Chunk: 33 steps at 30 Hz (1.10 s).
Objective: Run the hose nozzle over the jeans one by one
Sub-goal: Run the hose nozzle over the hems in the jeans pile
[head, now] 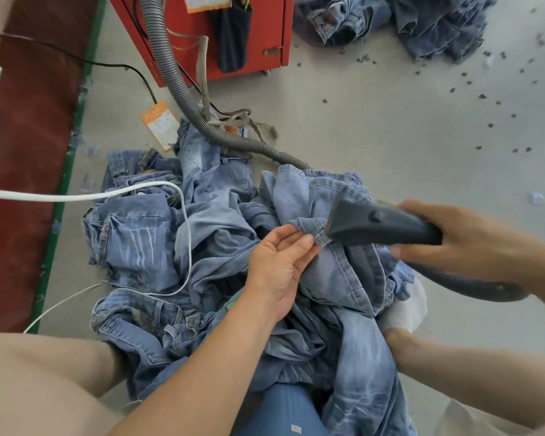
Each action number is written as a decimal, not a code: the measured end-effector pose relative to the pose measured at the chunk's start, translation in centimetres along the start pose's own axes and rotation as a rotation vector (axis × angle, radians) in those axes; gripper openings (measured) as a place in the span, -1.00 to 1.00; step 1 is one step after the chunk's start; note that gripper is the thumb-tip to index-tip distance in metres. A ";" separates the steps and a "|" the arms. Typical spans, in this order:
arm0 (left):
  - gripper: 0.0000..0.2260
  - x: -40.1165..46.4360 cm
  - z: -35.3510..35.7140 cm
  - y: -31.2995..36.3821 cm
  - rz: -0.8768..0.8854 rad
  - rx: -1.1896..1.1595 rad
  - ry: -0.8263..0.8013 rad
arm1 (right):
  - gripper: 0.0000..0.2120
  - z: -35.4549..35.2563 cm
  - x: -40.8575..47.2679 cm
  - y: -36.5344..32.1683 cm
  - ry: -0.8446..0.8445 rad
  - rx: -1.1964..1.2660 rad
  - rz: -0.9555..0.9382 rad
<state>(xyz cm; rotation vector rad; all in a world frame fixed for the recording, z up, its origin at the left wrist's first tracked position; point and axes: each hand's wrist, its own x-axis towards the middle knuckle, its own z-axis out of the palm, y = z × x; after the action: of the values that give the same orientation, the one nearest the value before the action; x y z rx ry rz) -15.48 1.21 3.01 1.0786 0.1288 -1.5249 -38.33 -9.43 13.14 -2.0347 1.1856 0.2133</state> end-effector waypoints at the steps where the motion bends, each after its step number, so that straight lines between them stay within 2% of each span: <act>1: -0.78 -0.2 -0.2 0.1 -0.021 -0.003 -0.008 | -0.72 0.6 0.3 -0.4 -0.050 -0.009 -0.008; 3: -0.77 -0.6 -1.1 1.0 -0.086 0.016 -0.024 | -0.77 1.7 1.3 -0.8 -0.030 0.019 -0.032; 5: -0.75 -0.9 -3.2 2.7 -0.155 0.152 0.041 | -0.83 1.4 2.2 -0.6 0.135 0.063 -0.012; 7: -0.78 -1.2 -5.9 5.0 -0.196 0.467 0.315 | -0.87 0.0 2.4 0.2 0.331 0.118 0.050; 8: -0.82 -1.5 -7.4 6.2 -0.175 0.720 0.493 | -0.88 -0.8 2.2 0.7 0.404 0.164 0.079; 10: -0.83 -2.1 -9.2 7.5 -0.050 1.332 0.756 | -0.88 -2.1 1.5 1.8 0.500 0.246 0.125; 11: -0.78 -2.1 -9.0 7.4 0.115 1.547 0.831 | -0.88 -2.5 1.2 2.1 0.530 0.270 0.145; 12: -0.75 -1.8 -8.0 7.1 0.403 1.651 0.822 | -0.87 -2.7 1.0 2.3 0.552 0.288 0.166; 13: -0.74 -1.1 -6.3 6.3 0.651 1.653 0.676 | -0.86 -2.7 0.9 2.4 0.564 0.305 0.186; 14: -0.69 -0.3 -4.1 5.3 0.752 1.610 0.449 | -0.86 -2.6 1.0 2.4 0.561 0.318 0.199; 15: -0.52 0.7 -1.6 4.2 0.710 1.588 0.209 | -0.87 -2.5 1.1 2.4 0.549 0.326 0.208; 16: -0.30 1.7 0.7 3.0 0.570 1.583 0.010 | -0.87 -2.3 1.1 2.3 0.531 0.323 0.212; 18: 0.06 3.7 4.0 0.7 0.311 1.632 -0.201 | -0.88 -2.1 1.1 2.1 0.496 0.279 0.209; 19: 0.10 4.4 4.3 0.0 0.259 1.642 -0.266 | -0.87 -2.0 0.9 2.0 0.491 0.251 0.209; 20: 0.03 4.3 4.2 0.0 0.254 1.643 -0.342 | -0.87 -2.1 0.8 2.1 0.499 0.226 0.208; 21: -0.14 3.6 3.2 0.5 0.271 1.621 -0.457 | -0.87 -2.3 0.7 2.2 0.512 0.214 0.207; 22: -0.41 2.6 1.2 1.2 0.364 1.646 -0.639 | -0.86 -2.4 0.5 2.4 0.530 0.214 0.205; 23: -0.70 1.9 -1.0 2.0 0.426 1.798 -0.795 | -0.85 -2.6 0.4 2.5 0.552 0.218 0.202; 24: -0.85 1.0 -3.8 3.2 0.479 2.054 -0.960 | -0.85 -2.8 0.3 2.6 0.569 0.223 0.200; 25: -0.89 -0.1 -6.7 4.6 0.442 2.287 -1.105 | -0.85 -2.9 0.3 2.7 0.577 0.227 0.199; 26: -0.87 -1.2 -8.8 5.9 0.253 2.515 -1.181 | -0.84 -2.9 0.3 2.8 0.573 0.227 0.200; 28: -0.77 -2.2 -9.9 7.5 -0.101 2.721 -1.122 | -0.82 -2.7 0.4 2.6 0.544 0.213 0.197; 30: -0.77 -2.3 -7.0 7.0 -0.357 2.708 -0.943 | -0.80 -2.5 0.6 2.4 0.532 0.191 0.202; 31: -0.82 -2.2 -4.5 6.1 -0.405 2.689 -0.842 | -0.79 -2.4 0.7 2.3 0.531 0.180 0.204; 32: -0.89 -2.0 -2.1 5.2 -0.358 2.660 -0.737 | -0.79 -2.2 0.8 2.3 0.530 0.177 0.201; 33: -0.93 -1.8 0.1 4.4 -0.223 2.617 -0.628 | -0.78 -2.1 0.9 2.3 0.530 0.183 0.194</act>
<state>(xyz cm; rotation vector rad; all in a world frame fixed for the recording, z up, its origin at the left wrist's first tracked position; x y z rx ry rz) -12.09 1.20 6.41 2.0941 -2.9014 -1.4355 -40.15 -12.11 12.93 -1.8664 1.6585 -0.3548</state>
